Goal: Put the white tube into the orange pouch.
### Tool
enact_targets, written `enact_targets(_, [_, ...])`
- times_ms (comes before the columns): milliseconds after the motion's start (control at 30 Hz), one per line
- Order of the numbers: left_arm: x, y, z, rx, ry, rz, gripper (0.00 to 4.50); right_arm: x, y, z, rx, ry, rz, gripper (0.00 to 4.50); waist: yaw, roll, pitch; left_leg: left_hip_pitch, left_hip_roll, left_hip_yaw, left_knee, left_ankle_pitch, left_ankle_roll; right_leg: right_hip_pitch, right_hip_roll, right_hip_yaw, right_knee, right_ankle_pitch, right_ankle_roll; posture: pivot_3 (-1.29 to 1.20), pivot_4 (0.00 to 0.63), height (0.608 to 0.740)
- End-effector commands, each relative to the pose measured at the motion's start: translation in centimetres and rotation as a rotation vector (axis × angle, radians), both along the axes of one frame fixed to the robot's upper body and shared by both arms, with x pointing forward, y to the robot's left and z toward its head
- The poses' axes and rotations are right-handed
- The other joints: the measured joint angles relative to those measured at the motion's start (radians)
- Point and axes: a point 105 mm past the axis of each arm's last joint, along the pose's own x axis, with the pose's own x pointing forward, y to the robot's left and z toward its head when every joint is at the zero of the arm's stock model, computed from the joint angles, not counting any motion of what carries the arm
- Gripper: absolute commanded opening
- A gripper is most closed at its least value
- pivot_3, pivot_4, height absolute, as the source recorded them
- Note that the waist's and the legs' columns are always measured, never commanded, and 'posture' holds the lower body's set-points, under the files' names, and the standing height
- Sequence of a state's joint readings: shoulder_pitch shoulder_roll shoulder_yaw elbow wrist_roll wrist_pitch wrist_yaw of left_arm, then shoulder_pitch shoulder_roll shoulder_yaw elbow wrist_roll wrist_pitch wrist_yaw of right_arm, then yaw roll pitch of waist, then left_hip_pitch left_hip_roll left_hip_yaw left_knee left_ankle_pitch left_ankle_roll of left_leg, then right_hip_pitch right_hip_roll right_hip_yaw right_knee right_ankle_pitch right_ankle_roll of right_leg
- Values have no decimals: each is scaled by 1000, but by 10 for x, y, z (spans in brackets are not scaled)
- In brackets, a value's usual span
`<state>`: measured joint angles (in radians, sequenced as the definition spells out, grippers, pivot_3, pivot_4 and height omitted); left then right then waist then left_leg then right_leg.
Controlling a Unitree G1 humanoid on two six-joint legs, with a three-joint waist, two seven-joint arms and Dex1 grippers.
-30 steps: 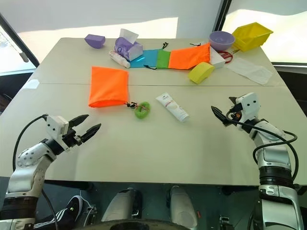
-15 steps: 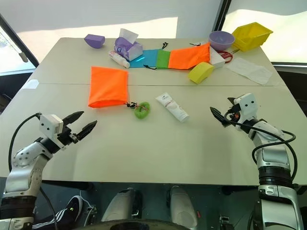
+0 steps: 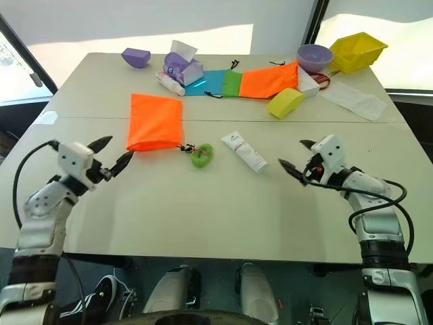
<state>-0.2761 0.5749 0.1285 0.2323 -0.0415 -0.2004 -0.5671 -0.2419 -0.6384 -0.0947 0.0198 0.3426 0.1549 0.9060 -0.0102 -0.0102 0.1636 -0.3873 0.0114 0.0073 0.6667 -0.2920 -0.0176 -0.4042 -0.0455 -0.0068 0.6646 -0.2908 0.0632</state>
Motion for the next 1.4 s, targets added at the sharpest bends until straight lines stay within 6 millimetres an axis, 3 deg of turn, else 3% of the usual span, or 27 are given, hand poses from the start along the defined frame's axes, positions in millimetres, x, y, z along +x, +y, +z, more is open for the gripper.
enact_targets(33, [18,1,-6,145,-34,49,3447,-16,39,20,19,-47,163,4429,-3,0,0,0,0,0,0,0,0,0,0,0,0,0,0,0,150,740])
enact_targets(167, [33,-12,-11,275,-61,28,3447,-17,63,31,46,-83,185,4429,0,-1,0,0,0,0,0,0,0,0,0,0,0,0,1,0,150,740])
enact_targets(433, [53,-10,-4,244,-106,127,3447,-23,71,23,65,-50,183,4429,2,-1,0,-3,0,0,0,0,0,-2,0,0,-1,1,2,0,150,740])
enact_targets(533, [55,-18,-4,173,-81,92,2675,-23,71,22,69,-47,172,4500,1,-1,1,-3,0,0,0,0,0,-2,0,0,-1,1,2,0,150,740])
enact_targets(700, [51,-20,-10,180,-46,64,312,-20,69,20,67,-52,148,4500,-2,-1,1,-2,0,0,1,0,0,-2,0,0,-1,1,2,0,150,740])
enact_targets(733, [49,-20,-12,181,-32,52,97,-19,67,19,57,-55,140,4500,-2,-1,1,-2,0,0,1,0,0,-2,0,0,0,1,2,0,150,740])
enact_targets(933, [34,-17,-9,165,17,28,97,-10,51,10,-25,-55,72,4500,-1,-1,1,-2,0,0,1,0,0,-2,0,0,-1,1,2,0,150,740])
enact_targets(1200, [17,-24,9,170,16,5,97,23,18,2,-137,10,-188,4500,-2,-1,0,-2,0,0,1,1,-1,-2,0,0,0,1,2,0,150,740])
enact_targets(1400, [18,-25,2,174,38,30,97,28,42,6,-57,227,-197,4500,-4,-1,1,-2,0,0,0,1,-1,-3,0,0,0,1,2,0,150,740])
